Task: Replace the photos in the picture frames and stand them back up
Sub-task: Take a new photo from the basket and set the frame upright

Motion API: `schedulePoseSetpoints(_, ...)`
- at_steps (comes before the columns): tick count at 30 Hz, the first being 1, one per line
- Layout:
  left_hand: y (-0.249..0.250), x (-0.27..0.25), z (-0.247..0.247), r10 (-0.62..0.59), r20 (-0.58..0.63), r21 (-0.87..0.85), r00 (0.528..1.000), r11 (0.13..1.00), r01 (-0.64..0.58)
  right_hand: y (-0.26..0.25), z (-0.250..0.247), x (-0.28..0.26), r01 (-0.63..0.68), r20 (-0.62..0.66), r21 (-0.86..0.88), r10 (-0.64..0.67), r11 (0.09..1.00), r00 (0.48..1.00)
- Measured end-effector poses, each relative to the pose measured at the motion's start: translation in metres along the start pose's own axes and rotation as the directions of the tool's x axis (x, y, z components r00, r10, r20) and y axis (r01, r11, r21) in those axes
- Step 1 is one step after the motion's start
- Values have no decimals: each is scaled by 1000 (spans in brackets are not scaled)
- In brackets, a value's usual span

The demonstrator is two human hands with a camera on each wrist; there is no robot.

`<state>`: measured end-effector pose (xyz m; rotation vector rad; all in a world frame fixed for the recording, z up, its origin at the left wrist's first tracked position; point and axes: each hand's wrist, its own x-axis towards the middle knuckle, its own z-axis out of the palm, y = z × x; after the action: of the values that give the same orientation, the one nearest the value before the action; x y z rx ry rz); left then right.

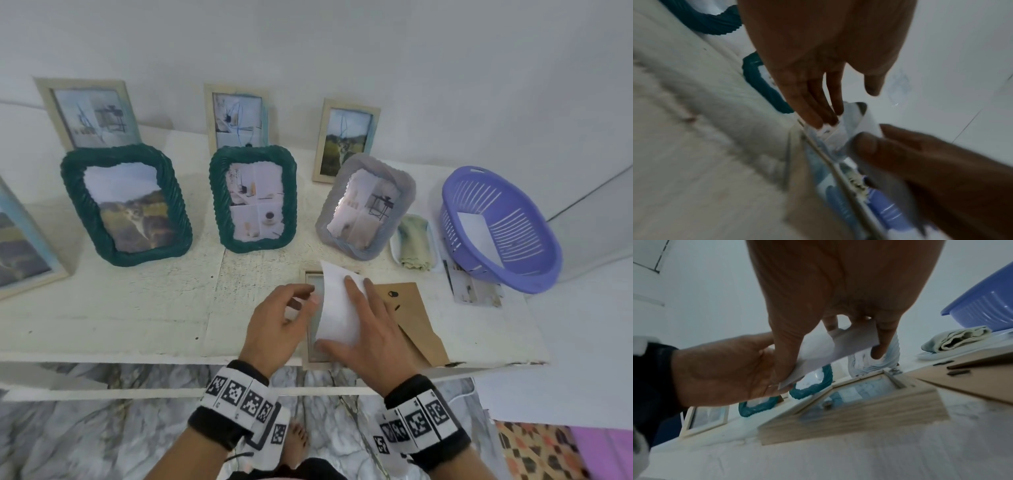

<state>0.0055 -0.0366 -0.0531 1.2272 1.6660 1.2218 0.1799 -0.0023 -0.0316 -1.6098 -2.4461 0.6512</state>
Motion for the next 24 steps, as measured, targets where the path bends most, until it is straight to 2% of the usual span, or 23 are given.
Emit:
schedulePoseSetpoints(2, 16, -3, 0, -25, 159, -172, 987, 984, 53, -5, 2, -7, 28, -33, 45, -26, 999, 999)
schedulePoseSetpoints(3, 20, -3, 1, -26, 197, -217, 980, 974, 69, -8, 2, -10, 40, -56, 89, -36, 995, 998)
schedulePoseSetpoints(6, 27, -1, 1, -64, 148, -311, 987, 944, 108, -13, -6, -19, 48, -162, 383, 16, 923, 987)
schedulePoseSetpoints(7, 28, 0, 1, -86, 129, -349, 988, 929, 127, -13, -12, -22, 53, -201, 519, 62, 853, 978)
schedulePoseSetpoints(8, 28, 1, 1, -102, 121, -373, 987, 917, 141, -13, -17, -25, 74, -226, 664, 105, 744, 968)
schedulePoseSetpoints(10, 30, 3, 5, -108, 113, -351, 988, 926, 141, -11, -27, -29, 80, -191, 870, 183, 486, 965)
schedulePoseSetpoints(11, 31, 4, 9, -106, 100, -296, 989, 946, 132, -9, -31, -31, 65, -160, 914, 207, 399, 965)
schedulePoseSetpoints(13, 34, 5, 19, -97, 20, -112, 995, 989, 99, -3, -37, -33, 50, -136, 942, 243, 331, 960)
schedulePoseSetpoints(15, 43, 3, 29, -32, -75, 74, 997, 997, 37, 6, -41, -35, 71, -152, 946, 237, 317, 959)
schedulePoseSetpoints(17, 54, 2, 42, 36, -52, 105, 998, 994, -31, 16, -47, -37, 81, -149, 948, 208, 307, 967)
schedulePoseSetpoints(19, 68, -2, 59, 24, 98, -71, 995, 997, -17, 28, -56, -39, 96, -156, 941, 162, 326, 974)
schedulePoseSetpoints(21, 83, -6, 79, -18, 217, -274, 976, 958, 79, 44, -66, -41, 142, -199, 894, 91, 425, 976)
schedulePoseSetpoints(22, 90, -8, 88, -20, 237, -322, 971, 942, 98, 54, -72, -42, 158, -210, 867, 59, 472, 976)
schedulePoseSetpoints(24, 94, -8, 109, 1, 196, -292, 981, 955, 57, 78, -84, -44, 167, -215, 803, 16, 573, 977)
